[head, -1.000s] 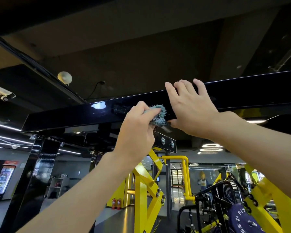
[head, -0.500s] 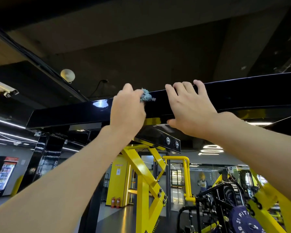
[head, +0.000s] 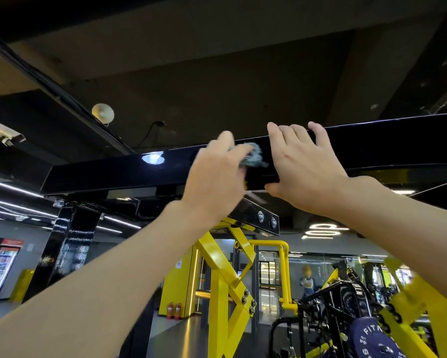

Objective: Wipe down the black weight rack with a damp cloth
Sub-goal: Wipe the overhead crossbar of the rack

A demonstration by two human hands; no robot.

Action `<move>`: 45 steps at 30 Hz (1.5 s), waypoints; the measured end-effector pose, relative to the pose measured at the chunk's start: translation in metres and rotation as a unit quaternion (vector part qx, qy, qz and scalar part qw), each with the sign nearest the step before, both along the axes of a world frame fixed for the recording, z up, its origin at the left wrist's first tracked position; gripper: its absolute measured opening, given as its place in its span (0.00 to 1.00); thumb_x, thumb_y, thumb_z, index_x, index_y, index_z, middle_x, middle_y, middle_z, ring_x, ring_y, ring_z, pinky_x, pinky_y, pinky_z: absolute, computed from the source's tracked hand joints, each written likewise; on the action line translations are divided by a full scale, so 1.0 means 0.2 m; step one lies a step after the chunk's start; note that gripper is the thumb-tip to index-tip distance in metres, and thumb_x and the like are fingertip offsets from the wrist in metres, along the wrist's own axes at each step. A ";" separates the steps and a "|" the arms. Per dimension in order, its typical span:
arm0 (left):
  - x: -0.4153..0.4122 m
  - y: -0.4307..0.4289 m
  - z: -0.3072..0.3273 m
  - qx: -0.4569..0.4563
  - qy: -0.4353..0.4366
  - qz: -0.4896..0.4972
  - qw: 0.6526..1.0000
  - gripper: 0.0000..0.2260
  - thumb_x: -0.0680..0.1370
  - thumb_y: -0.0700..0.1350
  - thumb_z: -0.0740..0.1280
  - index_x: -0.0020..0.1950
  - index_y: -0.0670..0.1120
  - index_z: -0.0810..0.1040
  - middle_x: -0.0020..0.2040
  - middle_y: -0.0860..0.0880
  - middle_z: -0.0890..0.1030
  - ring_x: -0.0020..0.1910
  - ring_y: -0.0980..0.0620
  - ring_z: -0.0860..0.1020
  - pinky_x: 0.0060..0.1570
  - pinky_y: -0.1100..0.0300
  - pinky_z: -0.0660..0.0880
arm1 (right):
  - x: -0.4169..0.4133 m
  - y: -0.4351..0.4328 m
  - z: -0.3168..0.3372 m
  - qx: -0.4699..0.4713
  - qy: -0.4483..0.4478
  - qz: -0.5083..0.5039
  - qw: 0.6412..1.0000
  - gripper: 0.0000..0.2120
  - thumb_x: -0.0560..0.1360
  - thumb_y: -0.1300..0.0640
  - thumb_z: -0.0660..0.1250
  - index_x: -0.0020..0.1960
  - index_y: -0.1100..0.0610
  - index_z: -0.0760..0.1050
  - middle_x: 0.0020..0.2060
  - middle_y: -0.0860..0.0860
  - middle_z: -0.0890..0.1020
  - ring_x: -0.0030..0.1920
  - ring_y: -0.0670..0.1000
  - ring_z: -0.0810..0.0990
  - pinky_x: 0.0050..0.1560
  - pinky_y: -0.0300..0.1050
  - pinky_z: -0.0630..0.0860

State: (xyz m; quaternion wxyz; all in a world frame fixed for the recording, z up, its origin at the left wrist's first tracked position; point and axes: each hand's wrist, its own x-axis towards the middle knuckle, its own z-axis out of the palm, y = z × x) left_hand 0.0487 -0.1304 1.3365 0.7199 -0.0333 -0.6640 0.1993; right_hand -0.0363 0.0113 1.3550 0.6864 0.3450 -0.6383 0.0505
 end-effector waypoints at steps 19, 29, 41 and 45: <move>-0.02 0.02 -0.03 0.039 0.033 -0.022 0.998 0.13 0.77 0.37 0.67 0.61 0.41 0.80 0.49 0.45 0.73 0.46 0.46 0.74 0.49 0.47 0.76 | 0.07 -0.11 0.09 0.032 -0.008 0.037 0.999 0.63 0.66 0.31 0.72 0.78 0.65 0.39 0.67 0.55 0.73 0.68 0.54 0.70 0.73 0.50 0.59; -0.01 -0.02 0.04 -0.006 0.018 0.088 0.996 0.23 0.76 0.44 0.58 0.71 0.47 0.73 0.64 0.46 0.74 0.59 0.44 0.70 0.56 0.51 0.69 | -0.02 0.01 0.07 -0.007 -0.008 -0.005 1.000 0.59 0.66 0.28 0.68 0.79 0.64 0.44 0.67 0.55 0.71 0.69 0.56 0.69 0.72 0.54 0.59; -0.01 -0.07 -0.04 -0.008 0.008 0.056 0.998 0.20 0.75 0.36 0.66 0.67 0.44 0.76 0.54 0.43 0.73 0.49 0.45 0.71 0.48 0.50 0.74 | 0.05 -0.15 0.05 0.010 0.021 -0.013 1.000 0.55 0.71 0.34 0.70 0.79 0.63 0.44 0.70 0.56 0.69 0.72 0.57 0.66 0.75 0.58 0.55; 0.03 -0.18 -0.03 0.085 0.065 0.040 0.993 0.23 0.74 0.32 0.68 0.68 0.42 0.76 0.51 0.42 0.72 0.49 0.43 0.72 0.46 0.51 0.71 | 0.05 -0.14 0.05 0.014 0.025 -0.014 0.999 0.55 0.70 0.34 0.70 0.78 0.65 0.45 0.67 0.56 0.70 0.69 0.57 0.69 0.72 0.57 0.59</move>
